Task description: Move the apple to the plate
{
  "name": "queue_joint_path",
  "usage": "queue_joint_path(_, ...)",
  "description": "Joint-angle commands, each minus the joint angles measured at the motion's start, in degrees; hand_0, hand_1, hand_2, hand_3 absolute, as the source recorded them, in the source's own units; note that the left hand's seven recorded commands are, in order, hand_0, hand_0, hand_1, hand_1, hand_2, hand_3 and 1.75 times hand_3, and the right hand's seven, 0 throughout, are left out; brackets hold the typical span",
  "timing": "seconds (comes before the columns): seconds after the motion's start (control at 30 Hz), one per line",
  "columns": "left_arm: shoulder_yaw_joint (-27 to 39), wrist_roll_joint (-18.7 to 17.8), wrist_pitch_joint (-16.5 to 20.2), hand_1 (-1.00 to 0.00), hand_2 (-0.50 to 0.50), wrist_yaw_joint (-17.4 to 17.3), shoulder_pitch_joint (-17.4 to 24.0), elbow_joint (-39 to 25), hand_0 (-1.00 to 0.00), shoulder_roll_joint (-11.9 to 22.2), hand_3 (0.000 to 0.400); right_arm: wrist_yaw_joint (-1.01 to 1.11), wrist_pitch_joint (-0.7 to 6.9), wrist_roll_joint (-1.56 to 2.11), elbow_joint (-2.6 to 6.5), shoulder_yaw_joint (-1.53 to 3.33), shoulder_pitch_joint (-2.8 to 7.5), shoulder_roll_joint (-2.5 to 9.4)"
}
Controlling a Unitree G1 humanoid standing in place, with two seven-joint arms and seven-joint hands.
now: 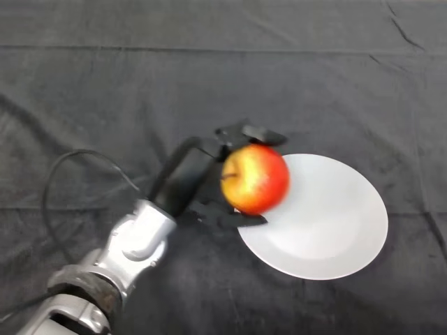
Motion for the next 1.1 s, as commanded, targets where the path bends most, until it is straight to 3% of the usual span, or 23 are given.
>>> queue_joint_path(0.03,-2.31,2.09,-1.31,-1.0,0.0,1.64,-3.57,-3.11,-1.0,-0.53,0.4,0.05,-0.39,1.07,-0.22,-0.18,-0.64,-1.11)
queue_joint_path(0.27,-9.89,4.06,0.62,-1.0,0.0,5.18,-5.53,-2.08,-1.0,-2.21,0.4,0.11,-0.4,1.08,-0.09,-0.2,-0.68,-1.17)
queue_joint_path(0.53,-17.4,5.38,4.07,-0.99,-0.01,7.04,-5.83,-1.24,-1.0,-1.93,0.4,0.17,-0.42,1.09,0.03,-0.23,-0.72,-1.22)
queue_joint_path(0.57,-18.18,5.52,4.52,-0.8,-0.04,7.23,-5.78,-1.17,-0.88,-1.81,0.353,0.17,-0.42,1.09,0.04,-0.23,-0.72,-1.22)
queue_joint_path(0.6,-18.9,5.67,4.98,-0.6,-0.05,7.41,-5.75,-1.1,-0.7,-1.7,0.281,0.18,-0.42,1.09,0.06,-0.24,-0.73,-1.23)
queue_joint_path(0.63,-19.48,5.77,5.39,-0.53,-0.04,7.56,-5.74,-1.04,-0.6,-1.61,0.24,0.19,-0.42,1.09,0.07,-0.24,-0.73,-1.23)
queue_joint_path(0.67,-20.1,5.86,5.84,-0.16,-0.05,7.71,-5.74,-0.97,-0.26,-1.5,0.105,0.19,-0.42,1.09,0.08,-0.24,-0.73,-1.24)
queue_joint_path(0.7,-20.65,5.92,6.28,-0.1,-0.05,7.84,-5.76,-0.91,-0.2,-1.41,0.082,0.2,-0.43,1.09,0.09,-0.24,-0.74,-1.24)
queue_joint_path(0.73,-21.09,5.96,6.67,0.0,-0.01,7.95,-5.79,-0.86,-0.01,-1.34,0.005,0.2,-0.43,1.09,0.1,-0.24,-0.74,-1.24)
queue_joint_path(1.1,-24.61,6.84,10.14,0.0,0.0,10.85,-6.52,-0.86,0.0,-0.49,0.0,0.25,-0.45,1.08,0.2,-0.26,-0.77,-1.28)
